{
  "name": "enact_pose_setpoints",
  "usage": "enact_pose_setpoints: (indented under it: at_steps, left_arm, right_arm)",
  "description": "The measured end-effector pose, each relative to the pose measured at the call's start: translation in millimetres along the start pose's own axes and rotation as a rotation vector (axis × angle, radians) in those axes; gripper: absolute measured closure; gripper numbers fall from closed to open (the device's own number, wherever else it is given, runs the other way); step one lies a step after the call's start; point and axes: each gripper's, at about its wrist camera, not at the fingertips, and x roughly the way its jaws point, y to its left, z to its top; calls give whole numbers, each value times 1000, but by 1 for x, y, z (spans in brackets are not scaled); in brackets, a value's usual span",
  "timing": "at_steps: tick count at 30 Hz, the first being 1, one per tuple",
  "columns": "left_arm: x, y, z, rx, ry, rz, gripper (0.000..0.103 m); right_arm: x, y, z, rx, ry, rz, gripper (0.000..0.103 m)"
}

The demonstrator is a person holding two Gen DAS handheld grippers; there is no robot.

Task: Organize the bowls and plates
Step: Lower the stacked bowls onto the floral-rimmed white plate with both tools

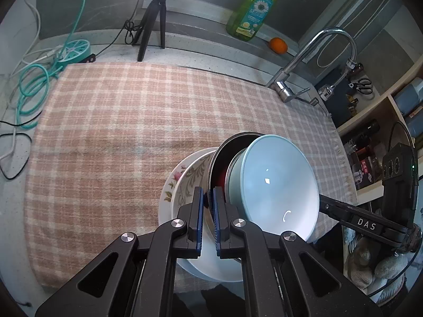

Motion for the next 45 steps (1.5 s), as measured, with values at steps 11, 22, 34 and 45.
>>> enact_pose_setpoints:
  at_steps: [11,22,34,45]
  left_arm:
    - [0,4,-1,-2,3,-1,98]
    - [3,7,-9,-8,16,-2,98]
    - [3,6,-13,5,15,-3,97]
    - [0,10,-12,20,21,-25,93]
  right_arm:
    - [8,1,-5,-6,21,-10,94]
    - [5,4,-5,-23,16,-14,94]
    - [5,3,-3,-34,7,-24,95]
    - [-1,4,-3,-53,-17,-40,82]
